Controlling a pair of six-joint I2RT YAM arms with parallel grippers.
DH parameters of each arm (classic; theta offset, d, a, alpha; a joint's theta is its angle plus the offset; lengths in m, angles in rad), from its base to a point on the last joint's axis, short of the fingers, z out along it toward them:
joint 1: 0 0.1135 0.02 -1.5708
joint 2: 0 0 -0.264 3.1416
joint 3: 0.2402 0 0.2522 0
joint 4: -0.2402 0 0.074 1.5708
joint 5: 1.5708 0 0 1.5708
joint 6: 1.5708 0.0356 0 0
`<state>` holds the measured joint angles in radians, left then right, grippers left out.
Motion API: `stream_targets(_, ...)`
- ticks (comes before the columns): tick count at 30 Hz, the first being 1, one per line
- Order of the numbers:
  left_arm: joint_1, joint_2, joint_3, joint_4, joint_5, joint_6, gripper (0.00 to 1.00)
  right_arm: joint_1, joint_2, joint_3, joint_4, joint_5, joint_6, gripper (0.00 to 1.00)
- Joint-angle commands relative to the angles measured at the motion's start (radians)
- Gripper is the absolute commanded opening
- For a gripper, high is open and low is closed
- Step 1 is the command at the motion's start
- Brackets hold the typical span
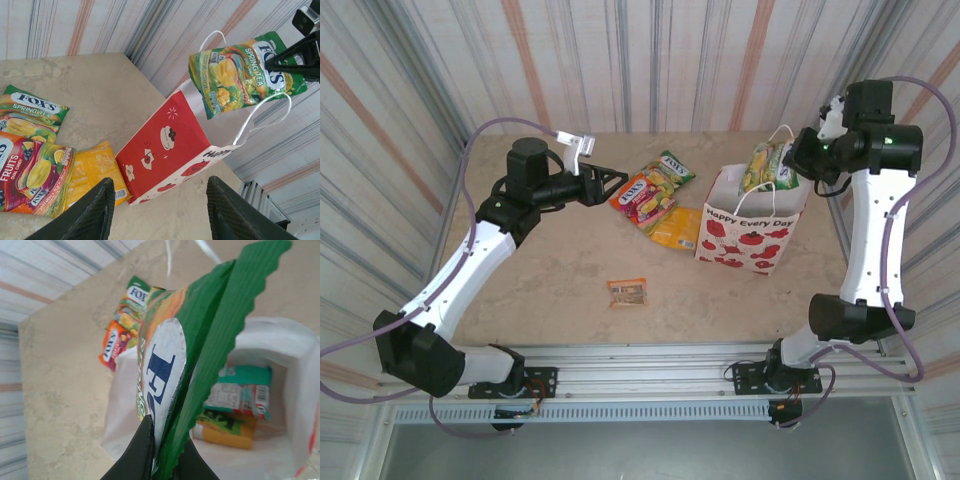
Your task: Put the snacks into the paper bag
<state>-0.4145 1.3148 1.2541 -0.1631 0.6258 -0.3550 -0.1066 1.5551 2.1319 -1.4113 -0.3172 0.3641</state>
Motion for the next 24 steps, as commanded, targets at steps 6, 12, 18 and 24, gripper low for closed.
stream_targets(6, -0.002, -0.009, -0.014, -0.012, 0.005, 0.024, 0.52, -0.024, -0.07, -0.073, -0.055, 0.004, -0.072, 0.0)
stream_targets(12, -0.002, -0.009, -0.017, -0.012, 0.004, 0.024, 0.52, 0.039, -0.097, -0.185, 0.067, -0.114, -0.02, 0.0)
stream_targets(18, -0.002, -0.006, -0.013, -0.016, 0.004, 0.025, 0.52, 0.102, -0.115, -0.182, 0.117, -0.075, -0.029, 0.0)
stream_targets(24, -0.003, 0.006, -0.014, -0.005, 0.012, 0.017, 0.52, 0.122, -0.192, -0.184, 0.149, -0.033, -0.061, 0.0)
